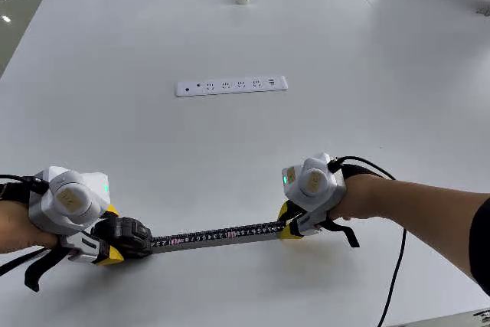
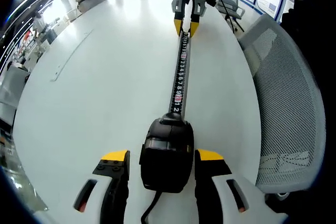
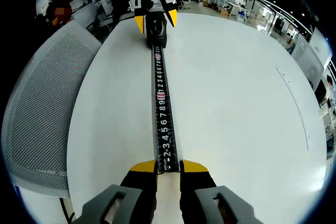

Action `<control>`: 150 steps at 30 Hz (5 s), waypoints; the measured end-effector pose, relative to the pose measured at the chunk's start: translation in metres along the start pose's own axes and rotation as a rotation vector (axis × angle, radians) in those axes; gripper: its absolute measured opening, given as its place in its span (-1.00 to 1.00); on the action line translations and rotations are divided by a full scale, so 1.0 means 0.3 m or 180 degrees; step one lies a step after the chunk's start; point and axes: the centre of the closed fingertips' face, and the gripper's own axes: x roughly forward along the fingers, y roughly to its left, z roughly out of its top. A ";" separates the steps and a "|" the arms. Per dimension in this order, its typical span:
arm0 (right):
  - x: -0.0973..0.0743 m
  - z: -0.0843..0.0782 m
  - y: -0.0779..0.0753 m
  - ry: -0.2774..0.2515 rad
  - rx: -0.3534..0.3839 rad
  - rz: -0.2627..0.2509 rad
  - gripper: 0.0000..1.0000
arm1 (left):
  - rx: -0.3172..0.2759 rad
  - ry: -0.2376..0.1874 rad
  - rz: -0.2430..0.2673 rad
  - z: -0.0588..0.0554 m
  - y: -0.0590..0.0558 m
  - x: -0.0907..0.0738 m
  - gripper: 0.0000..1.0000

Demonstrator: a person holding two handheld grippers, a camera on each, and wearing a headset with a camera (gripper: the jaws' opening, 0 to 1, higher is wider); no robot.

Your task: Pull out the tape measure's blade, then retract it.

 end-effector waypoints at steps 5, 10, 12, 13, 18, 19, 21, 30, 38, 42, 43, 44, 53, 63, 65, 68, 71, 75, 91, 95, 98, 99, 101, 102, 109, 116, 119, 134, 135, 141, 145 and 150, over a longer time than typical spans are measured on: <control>-0.003 -0.006 -0.008 0.0030 0.0029 -0.0026 -0.63 | -0.0104 -0.0033 -0.0026 0.003 -0.004 -0.005 0.11; -0.012 -0.018 -0.015 0.0074 0.0066 -0.0053 -0.39 | -0.0161 -0.0107 -0.0067 0.020 -0.018 -0.018 0.32; -0.021 -0.019 -0.014 0.0068 0.0090 -0.0037 -0.36 | -0.0161 -0.0106 -0.0091 0.023 -0.025 -0.022 0.38; -0.022 -0.021 -0.014 0.0070 0.0094 -0.0034 -0.33 | -0.0154 -0.0107 -0.0089 0.023 -0.025 -0.023 0.40; -0.039 -0.004 0.005 -0.0022 0.0152 0.0058 -0.17 | -0.0202 -0.0075 -0.0307 0.020 -0.075 -0.026 0.71; -0.039 0.001 0.014 -0.0042 0.0181 0.0099 -0.11 | -0.0185 -0.0044 -0.0449 0.017 -0.107 -0.026 0.80; -0.039 0.002 0.023 -0.0039 0.0211 0.0130 -0.03 | -0.0121 0.0085 -0.0475 -0.006 -0.121 -0.027 0.95; -0.027 -0.015 0.055 0.0017 0.0348 0.0209 0.39 | -0.0268 -0.0035 -0.0471 0.004 -0.123 -0.030 0.98; -0.040 -0.020 0.047 -0.0076 0.0502 0.0117 0.76 | -0.0502 -0.0347 -0.0335 0.040 -0.098 -0.050 0.98; -0.051 -0.004 0.035 -0.0196 0.0567 0.0034 0.99 | -0.0601 -0.0330 -0.0313 0.028 -0.096 -0.053 0.98; -0.052 0.002 0.030 -0.0242 0.0605 -0.0005 0.98 | -0.0634 -0.0314 -0.0302 0.023 -0.095 -0.053 0.98; -0.055 -0.003 0.024 -0.0238 0.0645 -0.0048 0.98 | -0.0703 -0.0325 -0.0271 0.021 -0.088 -0.055 0.98; -0.080 -0.015 -0.006 -0.0443 0.0942 -0.0350 0.98 | -0.1210 -0.0658 0.0007 0.038 -0.025 -0.086 0.98; -0.167 -0.027 -0.040 -0.0892 0.1309 -0.0823 0.98 | -0.1685 -0.1437 0.0527 0.079 0.061 -0.163 0.98; -0.178 -0.032 -0.029 -0.0929 0.1311 -0.0878 0.98 | -0.1731 -0.1448 0.0609 0.062 0.062 -0.173 0.98; -0.198 -0.044 -0.015 -0.0994 0.1372 -0.0980 0.98 | -0.1773 -0.1429 0.0685 0.041 0.042 -0.178 0.98; -0.218 -0.062 -0.011 -0.1029 0.1498 -0.1060 0.98 | -0.1777 -0.1408 0.0735 0.025 0.023 -0.181 0.98; -0.255 -0.085 -0.001 -0.1176 0.1646 -0.1173 0.98 | -0.1844 -0.1395 0.0774 -0.006 -0.004 -0.188 0.98; -0.361 -0.223 0.101 -0.1426 0.1771 -0.1534 0.98 | -0.1914 -0.1398 0.1042 -0.145 -0.095 -0.210 0.98; -0.359 -0.251 0.144 -0.1374 0.1777 -0.1497 0.98 | -0.1880 -0.1332 0.1045 -0.170 -0.133 -0.198 0.98; -0.351 -0.279 0.178 -0.1345 0.1849 -0.1449 0.98 | -0.1860 -0.1318 0.1083 -0.190 -0.157 -0.201 0.98; -0.351 -0.285 0.184 -0.1322 0.1860 -0.1451 0.98 | -0.1894 -0.1320 0.1079 -0.194 -0.163 -0.202 0.98; -0.345 -0.309 0.200 -0.1243 0.1946 -0.1415 0.98 | -0.1883 -0.1304 0.1107 -0.209 -0.175 -0.204 0.98; -0.343 -0.316 0.209 -0.1217 0.1967 -0.1395 0.98 | -0.1874 -0.1298 0.1108 -0.214 -0.181 -0.202 0.98; -0.340 -0.327 0.251 -0.1239 0.1897 -0.1466 0.98 | -0.1828 -0.1269 0.1117 -0.232 -0.204 -0.217 0.98; -0.324 -0.330 0.277 -0.1193 0.1898 -0.1422 0.98 | -0.1780 -0.1287 0.1121 -0.226 -0.192 -0.229 0.98; -0.325 -0.335 0.272 -0.1193 0.1910 -0.1426 0.98 | -0.1810 -0.1299 0.1131 -0.231 -0.186 -0.231 0.98; -0.297 -0.342 0.308 -0.1162 0.1933 -0.1361 0.98 | -0.1860 -0.1259 0.1098 -0.236 -0.193 -0.224 0.98; -0.297 -0.344 0.308 -0.1157 0.1935 -0.1361 0.98 | -0.1860 -0.1260 0.1090 -0.235 -0.194 -0.222 0.98; -0.302 -0.354 0.317 -0.1118 0.1961 -0.1337 0.98 | -0.1900 -0.1255 0.1117 -0.228 -0.184 -0.222 0.98; -0.308 -0.359 0.314 -0.1086 0.1941 -0.1337 0.98 | -0.2028 -0.1287 0.1161 -0.218 -0.164 -0.228 0.98; -0.323 -0.347 0.297 -0.1052 0.1867 -0.1332 0.98 | -0.2101 -0.1225 0.1220 -0.197 -0.145 -0.223 0.98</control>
